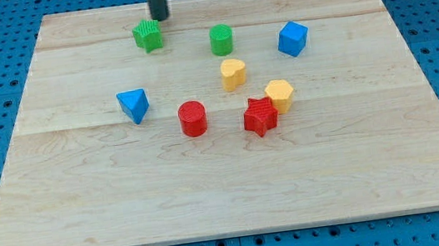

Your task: Slightly push the green star down

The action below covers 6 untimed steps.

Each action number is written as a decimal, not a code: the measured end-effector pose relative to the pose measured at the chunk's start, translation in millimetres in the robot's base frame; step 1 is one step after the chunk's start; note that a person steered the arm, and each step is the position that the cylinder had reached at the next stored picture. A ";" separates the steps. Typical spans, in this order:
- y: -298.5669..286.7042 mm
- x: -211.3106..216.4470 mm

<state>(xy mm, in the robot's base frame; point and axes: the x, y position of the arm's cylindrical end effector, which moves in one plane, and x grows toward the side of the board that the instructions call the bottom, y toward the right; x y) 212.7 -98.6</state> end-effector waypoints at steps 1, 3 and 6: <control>-5.2 34.1; -11.5 52.3; 162.2 39.6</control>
